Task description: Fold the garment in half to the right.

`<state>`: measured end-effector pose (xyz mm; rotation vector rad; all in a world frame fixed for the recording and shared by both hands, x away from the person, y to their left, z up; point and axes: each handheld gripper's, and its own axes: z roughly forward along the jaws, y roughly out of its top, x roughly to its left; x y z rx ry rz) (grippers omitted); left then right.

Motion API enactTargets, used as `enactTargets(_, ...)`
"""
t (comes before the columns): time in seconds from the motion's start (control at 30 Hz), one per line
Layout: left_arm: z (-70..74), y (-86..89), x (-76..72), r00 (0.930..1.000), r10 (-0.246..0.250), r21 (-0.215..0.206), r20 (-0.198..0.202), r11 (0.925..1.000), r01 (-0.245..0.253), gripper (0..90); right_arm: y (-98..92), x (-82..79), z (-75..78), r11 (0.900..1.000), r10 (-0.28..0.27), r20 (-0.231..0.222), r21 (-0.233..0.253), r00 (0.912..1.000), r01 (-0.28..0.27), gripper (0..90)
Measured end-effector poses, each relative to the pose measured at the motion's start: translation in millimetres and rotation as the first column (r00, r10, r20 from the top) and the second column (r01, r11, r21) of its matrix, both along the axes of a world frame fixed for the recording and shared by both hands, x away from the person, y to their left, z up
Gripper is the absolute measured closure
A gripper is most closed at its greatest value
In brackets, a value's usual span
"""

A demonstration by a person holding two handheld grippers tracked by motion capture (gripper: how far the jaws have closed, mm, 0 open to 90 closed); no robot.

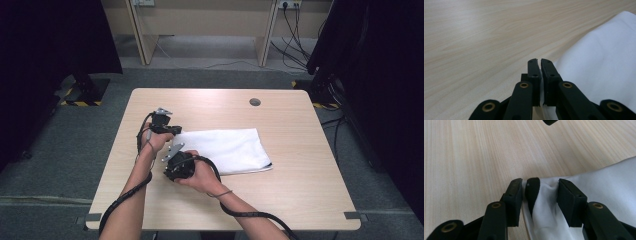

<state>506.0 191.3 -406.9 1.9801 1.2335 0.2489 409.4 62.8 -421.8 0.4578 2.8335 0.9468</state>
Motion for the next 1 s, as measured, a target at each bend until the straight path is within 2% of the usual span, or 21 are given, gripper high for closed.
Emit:
enactTargets(0.17,0.1,0.3,-0.6,1.0,-0.001,0.005,-0.003,1.0,0.002,86.0,-1.9,0.6,-2.7,0.999,-0.018,-0.035,0.04,0.9992,0.019,64.1)
enactTargets(0.4,1.2,-2.1,-0.5,1.0,-0.002,0.014,-0.004,0.9999,0.002,86.0,-4.3,-2.0,-5.6,0.996,-0.056,-0.003,0.067,0.9984,0.056,78.1)
enactTargets(0.5,2.6,-2.9,0.1,1.0,-0.005,0.031,-0.008,0.9995,0.005,86.0,-1.9,-7.9,-5.4,0.996,-0.068,0.033,0.055,0.9971,0.066,79.9)
enactTargets(0.6,4.9,-1.9,0.8,1.0,-0.002,0.035,-0.009,0.9994,0.002,86.0,-0.7,-9.5,-4.2,0.996,-0.078,0.043,0.051,0.9961,0.075,80.3)
enactTargets(1.0,17.0,4.4,-0.2,0.9999,0.012,0.067,-0.006,0.9977,-0.012,85.9,6.2,-19.2,13.3,0.989,-0.1,0.075,0.115,0.9922,0.091,80.4)
